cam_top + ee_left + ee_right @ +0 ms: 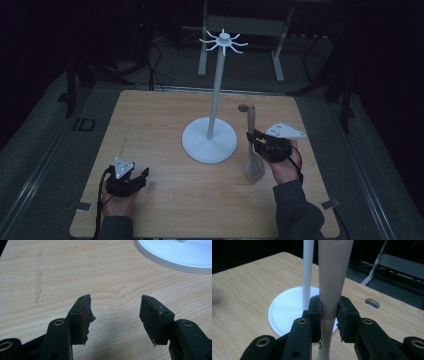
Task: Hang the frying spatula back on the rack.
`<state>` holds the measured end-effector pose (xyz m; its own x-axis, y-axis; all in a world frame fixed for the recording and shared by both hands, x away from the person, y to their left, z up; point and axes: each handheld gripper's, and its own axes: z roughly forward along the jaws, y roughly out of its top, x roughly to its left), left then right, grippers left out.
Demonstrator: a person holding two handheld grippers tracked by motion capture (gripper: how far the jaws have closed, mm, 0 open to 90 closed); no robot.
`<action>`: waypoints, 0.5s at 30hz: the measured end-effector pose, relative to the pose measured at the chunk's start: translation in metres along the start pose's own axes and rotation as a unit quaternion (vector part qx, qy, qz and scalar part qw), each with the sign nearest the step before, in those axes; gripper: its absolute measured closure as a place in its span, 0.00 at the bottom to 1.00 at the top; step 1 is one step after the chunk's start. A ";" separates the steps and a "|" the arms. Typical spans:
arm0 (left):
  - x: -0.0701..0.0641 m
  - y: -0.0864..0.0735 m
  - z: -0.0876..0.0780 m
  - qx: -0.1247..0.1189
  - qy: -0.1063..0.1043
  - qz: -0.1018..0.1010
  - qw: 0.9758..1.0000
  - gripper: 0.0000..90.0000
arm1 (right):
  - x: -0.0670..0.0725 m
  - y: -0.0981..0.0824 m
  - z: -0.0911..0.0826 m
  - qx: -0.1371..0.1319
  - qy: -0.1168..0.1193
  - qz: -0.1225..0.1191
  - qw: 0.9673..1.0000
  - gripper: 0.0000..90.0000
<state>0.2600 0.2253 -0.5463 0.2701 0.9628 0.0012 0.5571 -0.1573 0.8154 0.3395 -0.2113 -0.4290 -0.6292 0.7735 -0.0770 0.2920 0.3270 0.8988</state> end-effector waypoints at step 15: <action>0.000 0.000 0.000 0.001 0.000 0.001 1.000 0.48 | 0.004 0.018 0.002 -0.038 0.008 -0.005 0.999 0.83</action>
<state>0.2598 0.2258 -0.5460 0.2714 0.9625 0.0029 0.5578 -0.1597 0.8144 0.3439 -0.2010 -0.4139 -0.6430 0.7616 -0.0805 0.2302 0.2925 0.9281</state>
